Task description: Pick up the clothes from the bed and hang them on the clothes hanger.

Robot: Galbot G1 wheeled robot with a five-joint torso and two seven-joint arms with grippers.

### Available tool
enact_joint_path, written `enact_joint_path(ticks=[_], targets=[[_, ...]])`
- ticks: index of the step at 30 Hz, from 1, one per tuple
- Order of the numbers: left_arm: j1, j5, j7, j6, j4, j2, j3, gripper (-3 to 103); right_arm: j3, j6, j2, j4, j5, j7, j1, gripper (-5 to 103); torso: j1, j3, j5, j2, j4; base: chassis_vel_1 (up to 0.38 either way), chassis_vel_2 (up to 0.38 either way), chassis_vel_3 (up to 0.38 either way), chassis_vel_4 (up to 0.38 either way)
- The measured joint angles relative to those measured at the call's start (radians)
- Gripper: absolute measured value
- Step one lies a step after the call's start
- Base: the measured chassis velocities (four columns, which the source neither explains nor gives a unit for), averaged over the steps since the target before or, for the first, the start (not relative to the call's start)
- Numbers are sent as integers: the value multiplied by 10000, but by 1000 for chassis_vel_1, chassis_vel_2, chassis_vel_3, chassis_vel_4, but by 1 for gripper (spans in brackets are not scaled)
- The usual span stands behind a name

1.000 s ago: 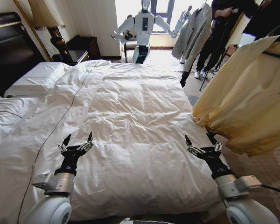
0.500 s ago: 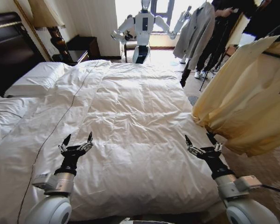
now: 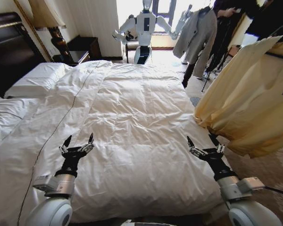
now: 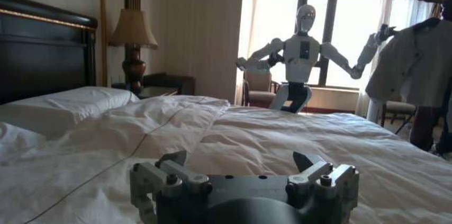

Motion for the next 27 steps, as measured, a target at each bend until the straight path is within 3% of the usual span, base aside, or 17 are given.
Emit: enact_joint_path(ticks=[27], targets=[[0,0,0,0,0,0,0,100,0,0,0,0,0,0,0,100,0,0,0,0,0,0,0,0,0]])
